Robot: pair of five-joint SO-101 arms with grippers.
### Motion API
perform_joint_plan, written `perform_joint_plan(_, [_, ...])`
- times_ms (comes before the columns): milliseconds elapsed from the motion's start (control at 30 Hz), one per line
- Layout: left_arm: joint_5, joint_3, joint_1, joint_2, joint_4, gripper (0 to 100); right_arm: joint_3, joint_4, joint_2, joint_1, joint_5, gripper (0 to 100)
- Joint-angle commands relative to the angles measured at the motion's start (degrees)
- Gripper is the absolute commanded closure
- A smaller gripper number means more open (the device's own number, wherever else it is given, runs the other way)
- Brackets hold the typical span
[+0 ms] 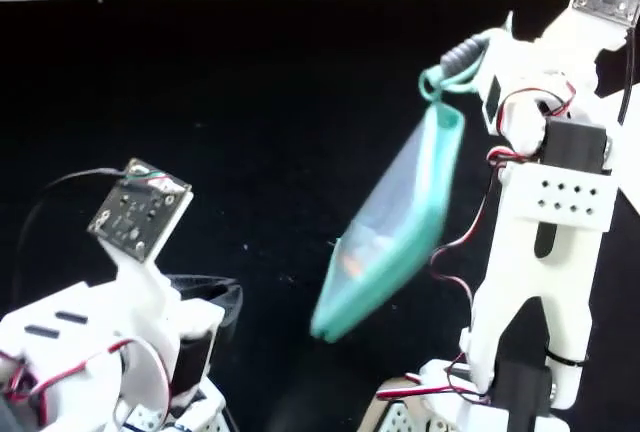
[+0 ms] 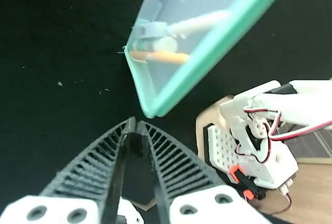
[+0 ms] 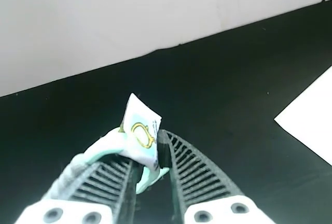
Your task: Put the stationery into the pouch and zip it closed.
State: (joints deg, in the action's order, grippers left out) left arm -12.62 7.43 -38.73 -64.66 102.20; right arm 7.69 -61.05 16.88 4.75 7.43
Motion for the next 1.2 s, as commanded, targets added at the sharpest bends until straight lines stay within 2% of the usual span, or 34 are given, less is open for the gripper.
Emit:
perform_joint_plan(0, [-0.5, -0.1, -0.7, 0.9, 0.3, 99, 0.4, 1.4, 0.7, 0.2, -0.4, 99.2])
perform_joint_plan(133, [-0.7, -0.1, -0.5, 0.9, 0.1, 99, 0.7, 1.3, 0.7, -3.8, -0.4, 99.2])
perform_joint_plan(233, [-1.1, -0.1, 3.2, 0.9, 0.0, 99, 0.6, 1.2, 0.7, -9.0, -0.4, 99.2])
perform_joint_plan(433, [-10.0, -0.1, 16.4, 0.9, -0.2, 99, 0.7, 1.2, 0.7, -20.8, -0.4, 99.2])
perform_joint_plan(700, [-14.5, 0.0, 32.7, 1.0, -1.1, 99, 0.1, -4.4, 0.2, -33.7, -0.3, 99.2])
perform_joint_plan(800, [-14.6, 3.3, 39.4, 1.0, -5.0, 99, -0.9, -6.5, 0.1, -39.5, -0.2, 99.2])
perform_joint_plan(933, [-14.6, 17.3, 45.7, 0.8, -17.0, 99, -8.3, -5.1, 0.1, -46.6, 2.5, 99.2])
perform_joint_plan(1067, [-14.5, 24.5, 46.4, 0.6, -20.8, 99, -16.4, 0.3, 0.6, -49.2, 4.7, 98.8])
perform_joint_plan(1167, [-14.5, 24.4, 46.3, 0.6, -21.3, 99, -18.3, 0.8, 0.6, -52.4, 4.7, 88.4])
